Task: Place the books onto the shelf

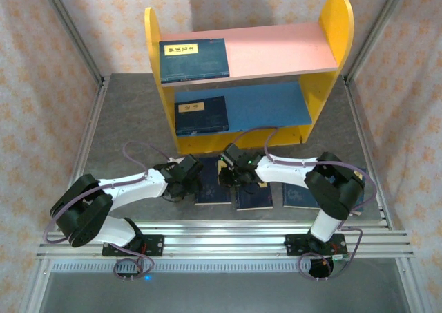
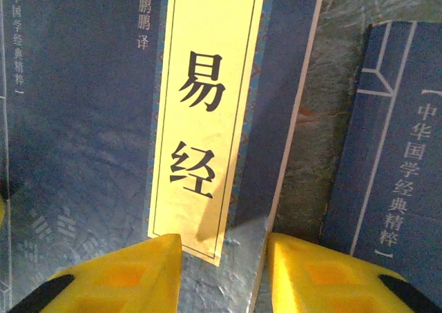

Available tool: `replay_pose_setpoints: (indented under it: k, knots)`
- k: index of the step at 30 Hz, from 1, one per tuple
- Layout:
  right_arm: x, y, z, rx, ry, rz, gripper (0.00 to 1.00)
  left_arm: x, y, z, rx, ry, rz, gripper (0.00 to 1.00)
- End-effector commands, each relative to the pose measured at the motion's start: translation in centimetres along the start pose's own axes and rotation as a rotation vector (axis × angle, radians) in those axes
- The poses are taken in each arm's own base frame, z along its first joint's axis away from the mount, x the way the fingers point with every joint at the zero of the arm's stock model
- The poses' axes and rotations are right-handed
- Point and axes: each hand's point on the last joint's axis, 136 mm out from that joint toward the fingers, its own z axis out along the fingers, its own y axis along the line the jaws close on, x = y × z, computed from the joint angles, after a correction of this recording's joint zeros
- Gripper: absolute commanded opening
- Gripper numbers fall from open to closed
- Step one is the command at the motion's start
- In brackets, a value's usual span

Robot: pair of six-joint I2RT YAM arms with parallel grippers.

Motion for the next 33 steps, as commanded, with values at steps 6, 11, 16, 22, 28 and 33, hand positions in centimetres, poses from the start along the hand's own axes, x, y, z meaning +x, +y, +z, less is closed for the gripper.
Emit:
replay_pose_setpoints:
  k: [6,11,16,22,28,33]
  knots:
    - [-0.2,0.8,0.5,0.000,-0.012,-0.009,0.37,-2.3,-5.1,-1.2,0.212,-0.069,0.008,0.65]
    - [-0.2,1.1,0.5,-0.012,-0.013,-0.012,0.36,-2.3,-4.7,-1.6,0.219,-0.081,0.003,0.65]
    - [-0.1,1.4,0.5,-0.019,-0.014,-0.021,0.36,-2.1,-4.5,-1.2,0.204,-0.073,0.007,0.65]
    - [0.0,1.9,0.4,-0.052,-0.013,-0.032,0.34,-1.6,-3.0,-0.3,0.120,-0.054,0.002,0.65]
    - [0.3,2.4,0.1,-0.092,-0.017,-0.038,0.32,-1.3,-1.9,0.8,0.071,-0.054,0.000,0.65]
    - [0.6,2.1,0.3,-0.086,-0.010,-0.039,0.31,-1.0,-1.7,1.3,0.059,-0.045,0.004,0.65]
